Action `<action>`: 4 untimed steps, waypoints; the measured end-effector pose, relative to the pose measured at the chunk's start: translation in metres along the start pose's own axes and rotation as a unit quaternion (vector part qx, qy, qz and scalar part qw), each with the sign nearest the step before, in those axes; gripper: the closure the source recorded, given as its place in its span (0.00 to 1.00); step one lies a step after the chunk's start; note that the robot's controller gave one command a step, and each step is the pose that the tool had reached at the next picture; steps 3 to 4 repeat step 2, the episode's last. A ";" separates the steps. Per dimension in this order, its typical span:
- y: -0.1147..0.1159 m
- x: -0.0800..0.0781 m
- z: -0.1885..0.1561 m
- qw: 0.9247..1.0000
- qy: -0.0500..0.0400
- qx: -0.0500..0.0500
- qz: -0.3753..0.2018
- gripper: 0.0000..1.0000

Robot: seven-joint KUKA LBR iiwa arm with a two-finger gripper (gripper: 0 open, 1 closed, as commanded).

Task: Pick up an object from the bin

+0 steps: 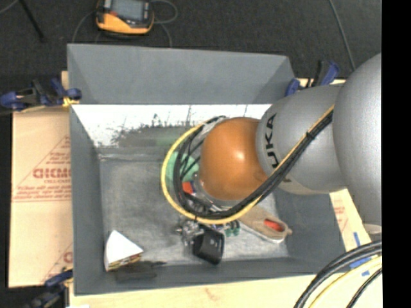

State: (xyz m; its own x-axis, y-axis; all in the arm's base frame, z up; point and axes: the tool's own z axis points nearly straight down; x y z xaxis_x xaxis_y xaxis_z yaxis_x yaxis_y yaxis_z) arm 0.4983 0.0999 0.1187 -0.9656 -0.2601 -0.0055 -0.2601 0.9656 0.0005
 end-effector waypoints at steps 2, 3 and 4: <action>-0.007 0.004 -0.100 1.000 0.002 0.001 0.028 1.00; -0.007 0.004 -0.100 1.000 0.002 0.001 0.028 1.00; -0.007 0.004 -0.100 1.000 0.002 0.001 0.028 1.00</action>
Offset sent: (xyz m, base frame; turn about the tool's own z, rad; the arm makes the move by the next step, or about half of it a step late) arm -0.0037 -0.0070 0.1025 0.0586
